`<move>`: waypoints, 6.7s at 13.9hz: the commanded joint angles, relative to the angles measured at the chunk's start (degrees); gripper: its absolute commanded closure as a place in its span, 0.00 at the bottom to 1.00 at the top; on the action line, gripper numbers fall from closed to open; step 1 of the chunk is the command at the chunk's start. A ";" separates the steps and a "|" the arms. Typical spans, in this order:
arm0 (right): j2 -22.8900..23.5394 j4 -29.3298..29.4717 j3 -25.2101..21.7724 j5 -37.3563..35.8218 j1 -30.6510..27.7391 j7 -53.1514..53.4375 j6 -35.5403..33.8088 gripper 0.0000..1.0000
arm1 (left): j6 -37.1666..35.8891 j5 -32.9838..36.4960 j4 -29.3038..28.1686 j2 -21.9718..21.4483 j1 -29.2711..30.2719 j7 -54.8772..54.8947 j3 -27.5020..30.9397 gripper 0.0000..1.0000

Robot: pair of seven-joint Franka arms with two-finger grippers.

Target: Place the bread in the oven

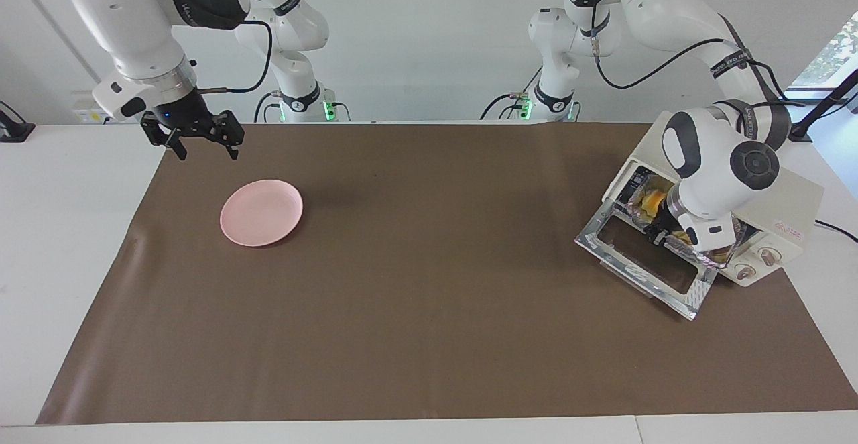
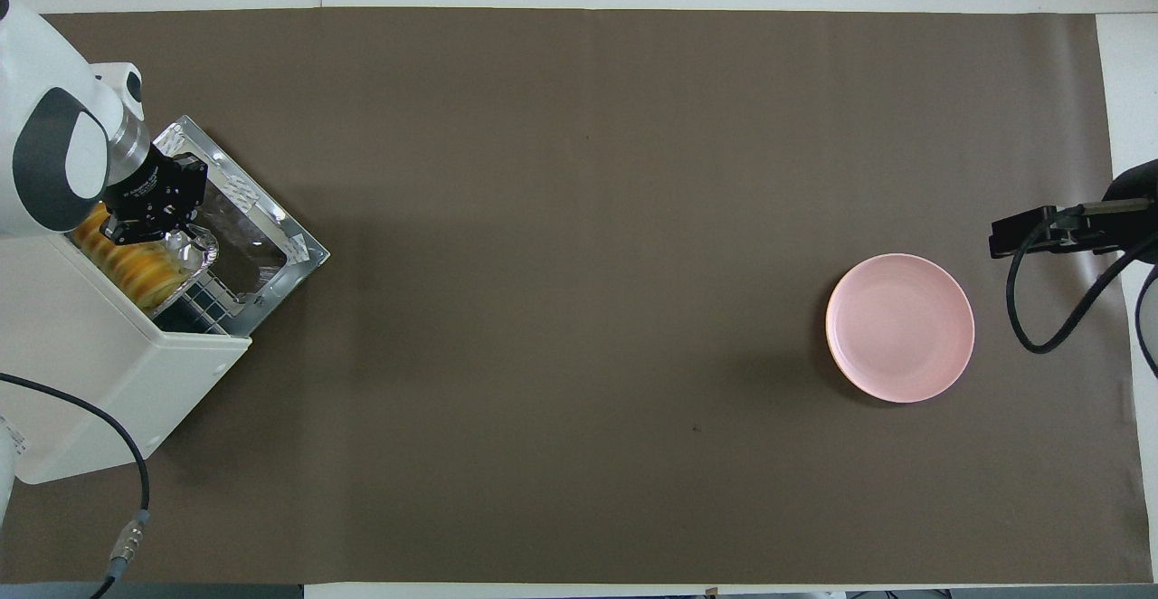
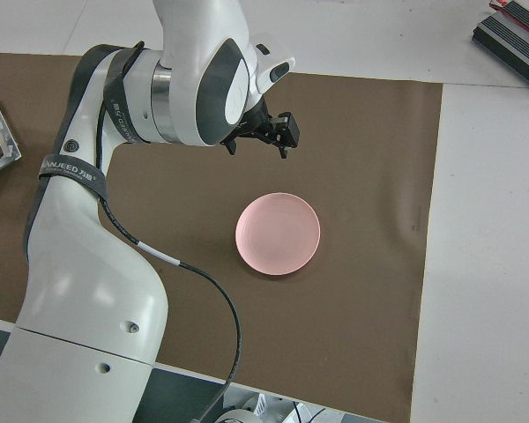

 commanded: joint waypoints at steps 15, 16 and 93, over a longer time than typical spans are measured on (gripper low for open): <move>-0.93 -0.62 0.43 -0.51 -0.55 0.35 -0.76 0.00 | 2.58 4.22 -7.21 -4.26 -0.16 -1.98 -0.15 1.00; -0.93 -0.62 0.43 -0.51 -0.55 0.35 -0.76 0.00 | 3.02 4.40 -7.48 -4.26 -0.24 -1.89 -0.15 1.00; -0.93 -0.62 0.43 -0.51 -0.55 0.35 -0.76 0.00 | -8.06 2.64 -1.94 -25.70 16.37 46.71 -24.06 0.00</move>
